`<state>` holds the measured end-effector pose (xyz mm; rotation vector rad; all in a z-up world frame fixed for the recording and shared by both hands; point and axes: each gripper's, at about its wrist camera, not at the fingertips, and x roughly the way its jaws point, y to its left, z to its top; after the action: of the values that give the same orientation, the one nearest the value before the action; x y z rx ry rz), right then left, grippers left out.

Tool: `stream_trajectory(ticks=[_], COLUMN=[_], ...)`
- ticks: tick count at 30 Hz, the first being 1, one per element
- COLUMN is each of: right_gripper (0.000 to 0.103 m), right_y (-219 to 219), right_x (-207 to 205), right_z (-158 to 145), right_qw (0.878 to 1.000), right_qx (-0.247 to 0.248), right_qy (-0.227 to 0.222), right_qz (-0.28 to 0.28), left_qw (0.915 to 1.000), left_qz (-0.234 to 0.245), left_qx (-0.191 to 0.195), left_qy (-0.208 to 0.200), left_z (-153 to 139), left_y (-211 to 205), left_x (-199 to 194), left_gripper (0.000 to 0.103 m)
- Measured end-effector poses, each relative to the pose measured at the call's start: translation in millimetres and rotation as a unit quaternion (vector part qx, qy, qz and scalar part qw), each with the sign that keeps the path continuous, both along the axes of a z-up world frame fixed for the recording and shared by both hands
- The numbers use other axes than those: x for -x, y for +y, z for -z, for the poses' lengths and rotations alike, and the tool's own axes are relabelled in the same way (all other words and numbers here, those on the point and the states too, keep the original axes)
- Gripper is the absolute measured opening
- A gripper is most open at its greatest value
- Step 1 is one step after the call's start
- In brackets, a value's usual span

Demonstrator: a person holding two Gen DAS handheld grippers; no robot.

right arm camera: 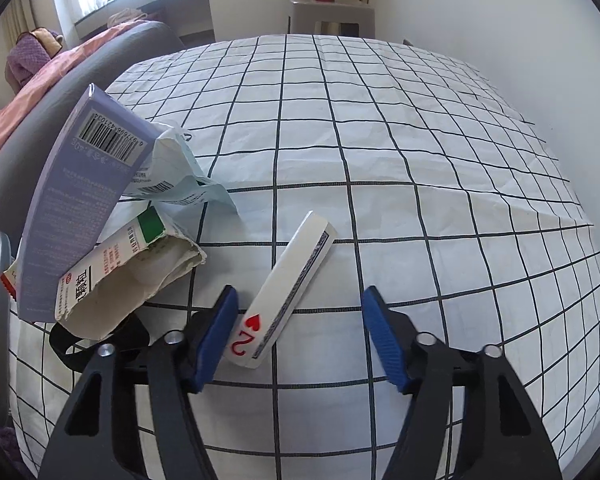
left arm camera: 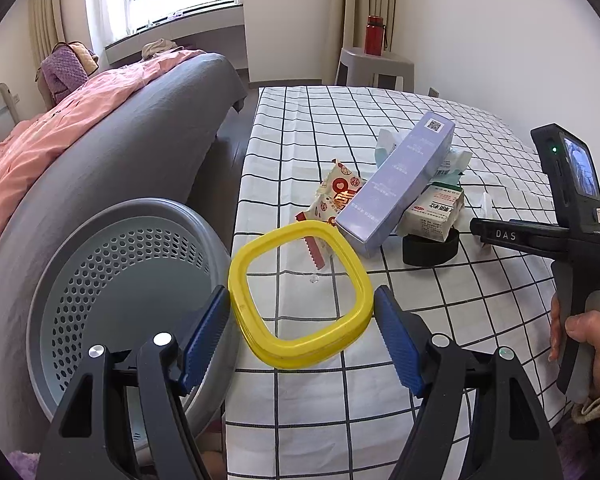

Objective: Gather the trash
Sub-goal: 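Grasp the white card box with the right tool while the left tool holds the ring, then carry the yellow ring and white box over the wastebasket with both tools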

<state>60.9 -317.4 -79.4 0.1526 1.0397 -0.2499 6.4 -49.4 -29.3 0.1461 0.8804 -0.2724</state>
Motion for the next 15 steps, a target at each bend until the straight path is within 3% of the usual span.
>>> stream_trajectory(ticks=[1,2,3,15], right_gripper=[0.04,0.025,0.016,0.013], right_y=[1,1,1,4], right_x=[1,1,2,38], right_z=[-1,-2,-3,-29], right_qw=[1.0,1.0,1.0,0.998], right_qx=[0.0,0.0,-0.002,-0.05], right_qy=[0.0,0.0,-0.001,-0.033], right_qz=[-0.003,-0.004,-0.006,-0.005], left_qw=[1.0,1.0,1.0,0.9999], left_qz=[0.0,-0.001,0.0,-0.009], left_qx=[-0.001,-0.001,-0.002,0.005], left_qy=[0.0,-0.001,-0.002,-0.01], left_z=[0,1,1,-6], left_y=[0,0,1,10], left_x=[0,0,0,8], left_gripper=[0.071,0.071,0.071,0.071])
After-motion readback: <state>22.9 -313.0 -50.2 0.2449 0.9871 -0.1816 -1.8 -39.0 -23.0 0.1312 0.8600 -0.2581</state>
